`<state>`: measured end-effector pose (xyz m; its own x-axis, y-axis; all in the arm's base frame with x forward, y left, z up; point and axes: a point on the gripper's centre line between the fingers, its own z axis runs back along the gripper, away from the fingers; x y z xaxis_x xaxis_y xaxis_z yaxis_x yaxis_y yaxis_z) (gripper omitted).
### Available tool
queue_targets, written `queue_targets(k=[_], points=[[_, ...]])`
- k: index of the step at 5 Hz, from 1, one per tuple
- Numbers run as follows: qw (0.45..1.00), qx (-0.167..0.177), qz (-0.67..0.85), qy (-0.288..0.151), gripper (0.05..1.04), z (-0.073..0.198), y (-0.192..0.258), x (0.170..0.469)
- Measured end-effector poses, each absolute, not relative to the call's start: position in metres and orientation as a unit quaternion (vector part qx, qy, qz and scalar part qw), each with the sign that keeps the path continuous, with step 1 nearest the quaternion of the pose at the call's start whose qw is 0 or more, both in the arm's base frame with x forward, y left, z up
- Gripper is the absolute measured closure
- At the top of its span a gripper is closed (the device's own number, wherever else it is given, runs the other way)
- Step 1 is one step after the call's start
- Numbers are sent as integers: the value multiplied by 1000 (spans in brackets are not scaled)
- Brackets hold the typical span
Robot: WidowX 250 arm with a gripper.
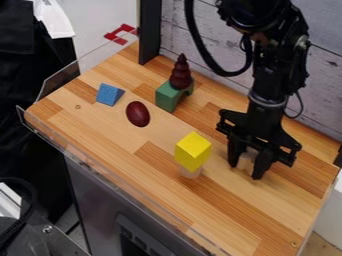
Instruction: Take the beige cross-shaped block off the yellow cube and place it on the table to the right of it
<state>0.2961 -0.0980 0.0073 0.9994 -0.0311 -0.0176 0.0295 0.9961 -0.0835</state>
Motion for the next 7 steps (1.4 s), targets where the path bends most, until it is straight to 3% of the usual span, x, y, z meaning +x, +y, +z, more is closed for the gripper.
queue_targets(k=[1,2,3,5,6,7], points=[[999,-46,-12,15,576,6,-100,298],[998,-56,-16,32,267,5,-101,296],[999,-48,-16,19,77,17,-96,293],[997,-58,-13,-56,83,90,-86,293],[996,-58,6,-64,83,103,-63,294],[997,-26,24,-75,83,109,-34,308]])
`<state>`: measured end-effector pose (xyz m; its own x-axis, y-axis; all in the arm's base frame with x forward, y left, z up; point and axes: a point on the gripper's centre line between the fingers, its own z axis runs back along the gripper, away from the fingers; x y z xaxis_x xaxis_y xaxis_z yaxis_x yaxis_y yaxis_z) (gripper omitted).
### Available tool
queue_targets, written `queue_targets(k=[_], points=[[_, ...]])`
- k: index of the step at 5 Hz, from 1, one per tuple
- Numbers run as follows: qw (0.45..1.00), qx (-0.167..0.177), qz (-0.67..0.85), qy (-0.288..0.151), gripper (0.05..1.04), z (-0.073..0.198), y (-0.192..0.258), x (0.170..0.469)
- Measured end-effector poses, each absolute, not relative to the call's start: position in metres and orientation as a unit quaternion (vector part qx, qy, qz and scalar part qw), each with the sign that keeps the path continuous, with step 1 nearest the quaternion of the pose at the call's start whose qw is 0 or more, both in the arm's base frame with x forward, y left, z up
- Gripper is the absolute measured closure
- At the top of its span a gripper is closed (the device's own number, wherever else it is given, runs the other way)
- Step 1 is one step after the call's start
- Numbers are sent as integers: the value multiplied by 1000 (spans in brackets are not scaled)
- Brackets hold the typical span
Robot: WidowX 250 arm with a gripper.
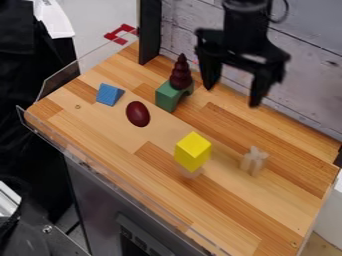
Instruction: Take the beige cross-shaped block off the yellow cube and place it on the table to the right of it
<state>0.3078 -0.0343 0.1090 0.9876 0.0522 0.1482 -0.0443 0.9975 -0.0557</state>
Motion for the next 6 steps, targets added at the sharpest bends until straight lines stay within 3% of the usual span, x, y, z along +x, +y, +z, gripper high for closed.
queue_targets(k=[1,4,6], points=[[997,-9,37,-70,83,112,-9,311],[994,-22,80,-77,83,130,30,308],[995,12,90,-46,83,128,42,313]])
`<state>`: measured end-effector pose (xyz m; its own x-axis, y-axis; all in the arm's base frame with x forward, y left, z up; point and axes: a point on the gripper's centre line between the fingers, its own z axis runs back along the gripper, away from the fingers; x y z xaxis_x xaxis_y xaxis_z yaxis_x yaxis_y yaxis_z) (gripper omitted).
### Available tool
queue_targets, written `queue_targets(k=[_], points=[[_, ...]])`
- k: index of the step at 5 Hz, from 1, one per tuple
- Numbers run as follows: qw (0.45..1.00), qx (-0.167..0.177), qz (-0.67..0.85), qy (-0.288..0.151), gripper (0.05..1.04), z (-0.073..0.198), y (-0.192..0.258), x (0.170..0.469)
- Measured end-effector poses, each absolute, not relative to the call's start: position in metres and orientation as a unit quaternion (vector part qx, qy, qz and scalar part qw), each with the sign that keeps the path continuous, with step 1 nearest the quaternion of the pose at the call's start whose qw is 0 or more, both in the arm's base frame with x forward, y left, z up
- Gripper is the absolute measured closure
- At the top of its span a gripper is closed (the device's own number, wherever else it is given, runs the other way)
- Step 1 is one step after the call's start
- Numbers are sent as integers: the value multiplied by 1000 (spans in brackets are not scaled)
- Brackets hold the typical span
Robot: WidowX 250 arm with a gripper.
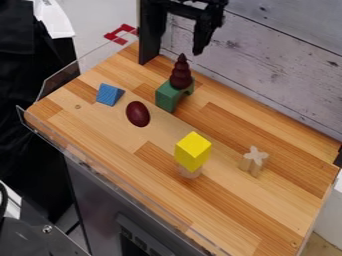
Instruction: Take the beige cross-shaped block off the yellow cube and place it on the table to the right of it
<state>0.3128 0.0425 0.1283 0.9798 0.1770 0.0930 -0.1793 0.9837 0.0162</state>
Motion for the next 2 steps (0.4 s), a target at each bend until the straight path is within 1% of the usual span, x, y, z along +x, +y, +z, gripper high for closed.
queue_targets(k=[1,2], points=[[995,13,97,-19,83,119,43,312],[995,0,99,12,83,114,40,313]])
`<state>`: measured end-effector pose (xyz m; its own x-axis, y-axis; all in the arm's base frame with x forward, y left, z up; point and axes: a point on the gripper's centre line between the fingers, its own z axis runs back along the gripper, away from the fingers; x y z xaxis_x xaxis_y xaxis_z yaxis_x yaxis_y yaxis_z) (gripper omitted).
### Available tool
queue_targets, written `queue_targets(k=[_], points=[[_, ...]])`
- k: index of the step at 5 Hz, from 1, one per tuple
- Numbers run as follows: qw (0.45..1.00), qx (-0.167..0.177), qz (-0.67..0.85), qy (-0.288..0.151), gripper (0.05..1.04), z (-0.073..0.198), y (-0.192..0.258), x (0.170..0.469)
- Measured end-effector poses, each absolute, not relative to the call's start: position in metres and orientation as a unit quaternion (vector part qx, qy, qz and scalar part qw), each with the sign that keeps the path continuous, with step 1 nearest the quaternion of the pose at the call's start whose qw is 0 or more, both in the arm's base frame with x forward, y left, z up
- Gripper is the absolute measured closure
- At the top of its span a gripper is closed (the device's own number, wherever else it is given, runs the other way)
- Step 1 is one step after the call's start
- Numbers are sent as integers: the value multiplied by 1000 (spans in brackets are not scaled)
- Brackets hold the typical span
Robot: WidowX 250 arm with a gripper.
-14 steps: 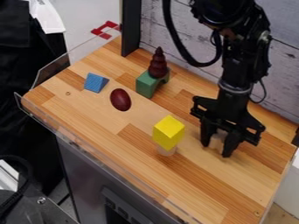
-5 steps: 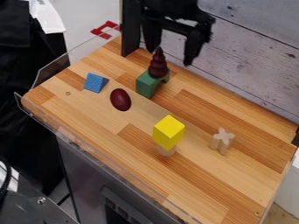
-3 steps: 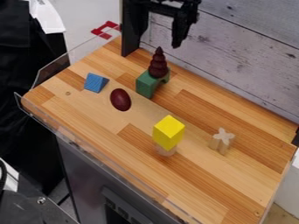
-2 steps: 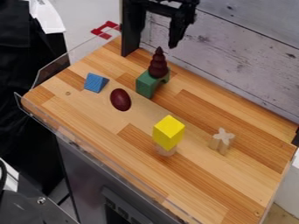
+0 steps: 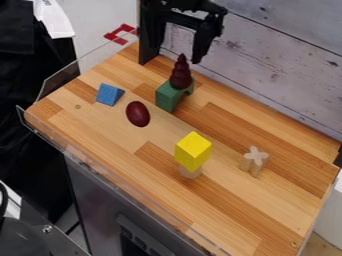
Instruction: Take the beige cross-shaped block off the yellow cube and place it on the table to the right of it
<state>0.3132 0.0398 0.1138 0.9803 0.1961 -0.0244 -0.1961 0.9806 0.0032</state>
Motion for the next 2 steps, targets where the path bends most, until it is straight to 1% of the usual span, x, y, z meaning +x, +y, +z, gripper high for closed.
queue_targets(k=[2], points=[[995,0,94,16,83,113,40,312]])
